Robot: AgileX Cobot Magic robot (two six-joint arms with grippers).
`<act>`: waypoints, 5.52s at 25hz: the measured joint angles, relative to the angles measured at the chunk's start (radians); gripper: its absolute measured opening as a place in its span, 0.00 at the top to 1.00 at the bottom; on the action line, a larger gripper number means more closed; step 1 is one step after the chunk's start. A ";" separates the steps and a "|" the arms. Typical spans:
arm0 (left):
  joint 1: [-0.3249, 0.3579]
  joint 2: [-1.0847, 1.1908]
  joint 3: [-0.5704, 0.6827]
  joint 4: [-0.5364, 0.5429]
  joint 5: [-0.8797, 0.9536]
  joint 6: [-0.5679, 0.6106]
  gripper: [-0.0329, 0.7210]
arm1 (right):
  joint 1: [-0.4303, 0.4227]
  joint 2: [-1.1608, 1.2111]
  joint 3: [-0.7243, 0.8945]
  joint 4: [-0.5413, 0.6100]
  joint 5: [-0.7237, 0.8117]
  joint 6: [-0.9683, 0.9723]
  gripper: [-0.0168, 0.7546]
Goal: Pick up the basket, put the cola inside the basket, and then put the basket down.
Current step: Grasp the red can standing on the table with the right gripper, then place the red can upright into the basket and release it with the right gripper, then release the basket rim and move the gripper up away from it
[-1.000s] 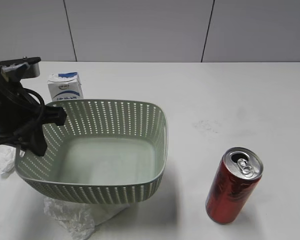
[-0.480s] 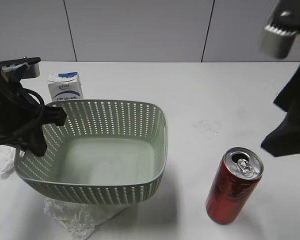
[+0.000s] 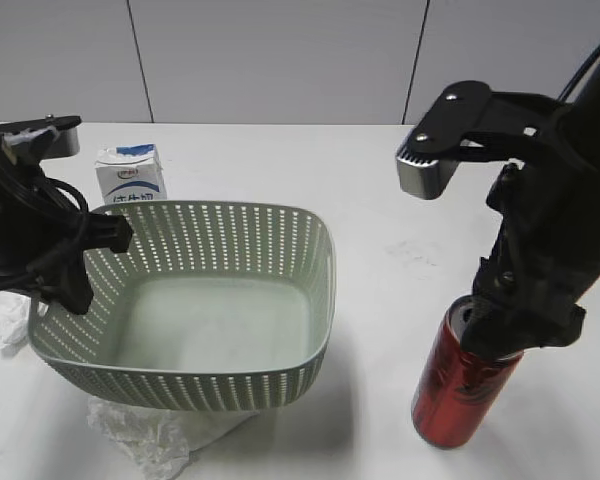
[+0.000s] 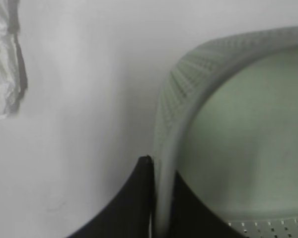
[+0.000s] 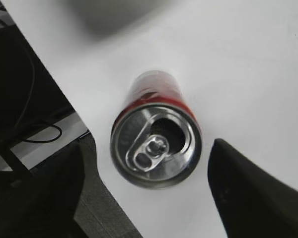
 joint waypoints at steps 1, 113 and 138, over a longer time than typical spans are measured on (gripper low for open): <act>0.000 0.000 0.000 0.000 0.000 0.000 0.96 | -0.005 0.013 0.000 0.001 -0.010 0.017 0.22; -0.062 0.152 -0.194 -0.034 0.050 -0.025 0.96 | -0.317 0.186 -0.601 -0.065 0.060 0.374 0.16; -0.062 0.390 -0.532 -0.037 0.119 -0.067 0.96 | -0.497 -0.805 0.352 -0.042 -0.146 0.379 0.21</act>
